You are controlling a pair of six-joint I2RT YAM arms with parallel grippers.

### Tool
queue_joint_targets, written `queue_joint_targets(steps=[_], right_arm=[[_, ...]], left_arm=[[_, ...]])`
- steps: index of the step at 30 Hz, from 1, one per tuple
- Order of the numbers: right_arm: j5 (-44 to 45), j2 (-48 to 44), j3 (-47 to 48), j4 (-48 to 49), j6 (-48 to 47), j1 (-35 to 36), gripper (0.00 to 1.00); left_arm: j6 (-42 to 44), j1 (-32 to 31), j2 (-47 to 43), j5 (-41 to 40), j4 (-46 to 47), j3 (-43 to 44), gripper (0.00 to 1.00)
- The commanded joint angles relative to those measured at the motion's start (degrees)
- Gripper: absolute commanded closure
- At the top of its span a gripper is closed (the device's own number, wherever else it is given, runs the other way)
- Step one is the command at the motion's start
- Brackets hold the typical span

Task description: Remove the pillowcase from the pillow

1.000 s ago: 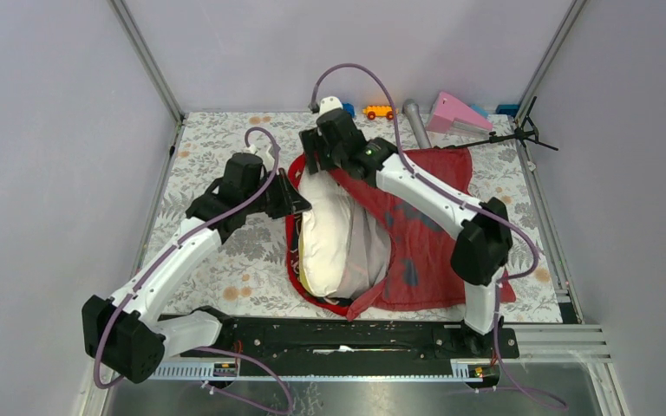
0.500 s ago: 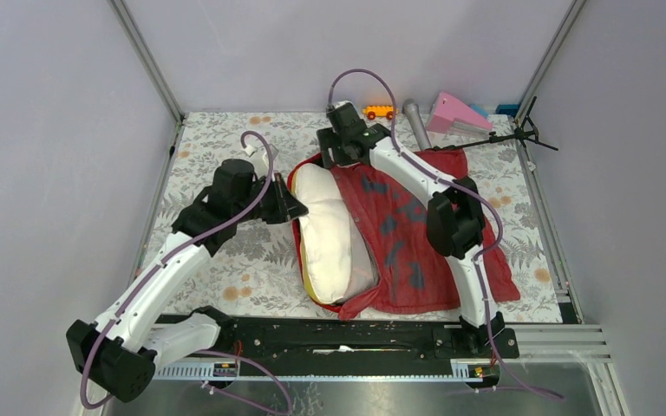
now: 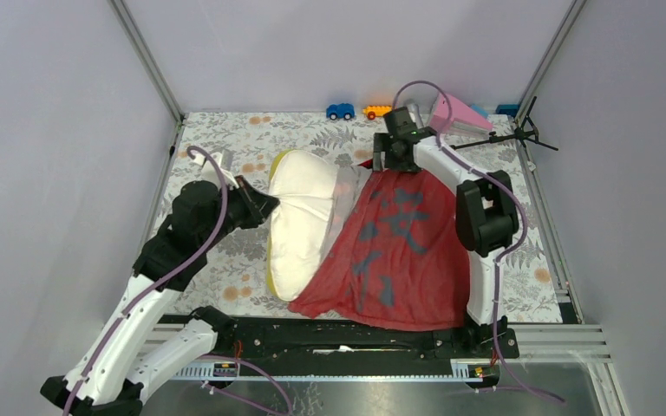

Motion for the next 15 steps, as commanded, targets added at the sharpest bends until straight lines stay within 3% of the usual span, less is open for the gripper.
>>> queue_joint_targets(steps=[1,4,7,15], right_arm=[[6.6,-4.0,-1.3,0.1,2.9,-7.6,0.07],[6.7,-6.1,-2.2,-0.3,3.5,-8.6,0.05],[2.6,-9.2,-3.0,0.1,3.5,-8.4,0.04],[3.0,-18.4,-2.1,-2.3,-0.7,0.2,0.00]], left_arm=[[-3.4,0.4,-7.4,-15.6,6.4,1.3,1.00],[-5.0,0.4,-9.9,-21.8,4.8,0.6,1.00],[-5.6,0.4,-8.5,-22.9,3.4,0.6,1.00],[-6.5,0.4,5.1,-10.4,5.0,-0.2,1.00]])
